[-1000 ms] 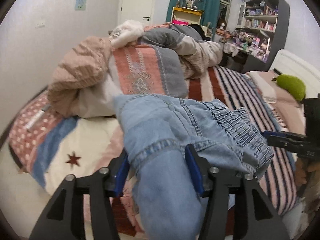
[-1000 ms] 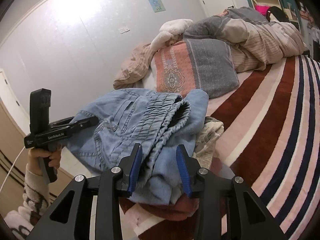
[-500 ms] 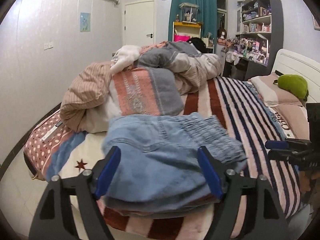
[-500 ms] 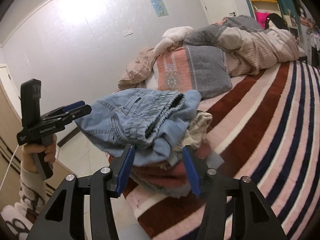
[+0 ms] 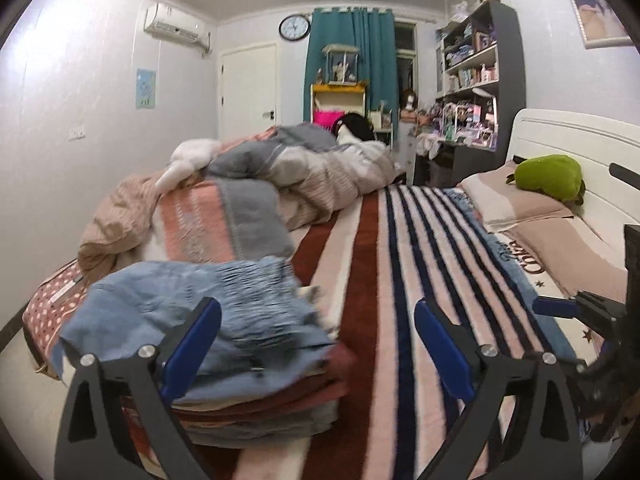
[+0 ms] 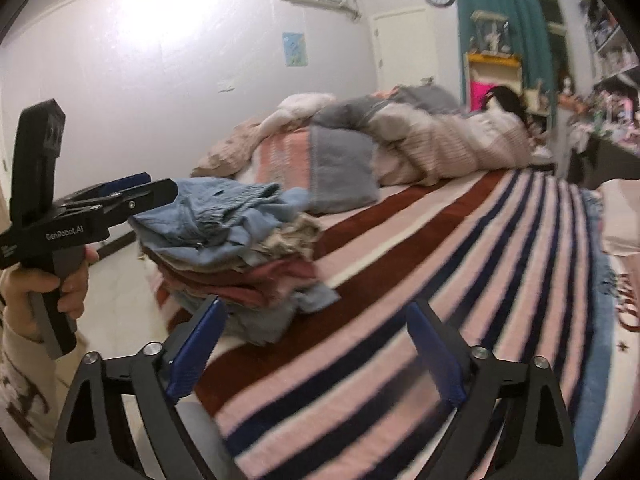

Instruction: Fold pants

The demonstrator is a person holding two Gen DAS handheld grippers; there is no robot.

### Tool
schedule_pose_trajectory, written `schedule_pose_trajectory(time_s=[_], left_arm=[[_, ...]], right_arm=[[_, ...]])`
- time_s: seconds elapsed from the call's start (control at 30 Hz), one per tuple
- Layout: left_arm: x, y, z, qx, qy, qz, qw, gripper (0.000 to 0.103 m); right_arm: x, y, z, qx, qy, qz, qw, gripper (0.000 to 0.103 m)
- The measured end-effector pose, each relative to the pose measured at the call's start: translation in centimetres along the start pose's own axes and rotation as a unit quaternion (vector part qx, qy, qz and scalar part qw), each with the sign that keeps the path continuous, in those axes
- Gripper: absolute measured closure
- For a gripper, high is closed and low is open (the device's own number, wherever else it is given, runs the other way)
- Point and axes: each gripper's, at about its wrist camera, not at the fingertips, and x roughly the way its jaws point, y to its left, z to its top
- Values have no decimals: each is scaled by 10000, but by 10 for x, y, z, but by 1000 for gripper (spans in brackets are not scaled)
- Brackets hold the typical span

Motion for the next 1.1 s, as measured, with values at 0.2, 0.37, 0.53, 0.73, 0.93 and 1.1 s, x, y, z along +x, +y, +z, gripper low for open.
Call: schedule_pose_trajectory(time_s=[0.2, 0.37, 0.53, 0.73, 0.93, 1.1], left_arm=[[-10, -66, -16, -36, -568, 107, 9983, 2], [-14, -112, -28, -16, -771, -120, 9969, 1], [-10, -136, -30, 69, -789, -157, 9967, 1], [-10, -144, -30, 70, -797, -61, 9968, 1], [-5, -148, -30, 110, -741, -32, 9972, 1], [-7, -150, -31, 69, -768, -108, 9970, 1]], right_arm=[[-63, -26, -33, -134, -673, -730, 9950, 1], [-106, -41, -58, -233, -1005, -1322, 9858, 1], [-126, -56, -70, -139, -1090, -1494, 9827, 1], [-137, -68, -76, -16, -1201, -1494, 9815, 1], [-139, -72, -74, 100, -1270, -1539, 9798, 1], [-142, -75, -75, 148, -1295, -1604, 9784, 1]])
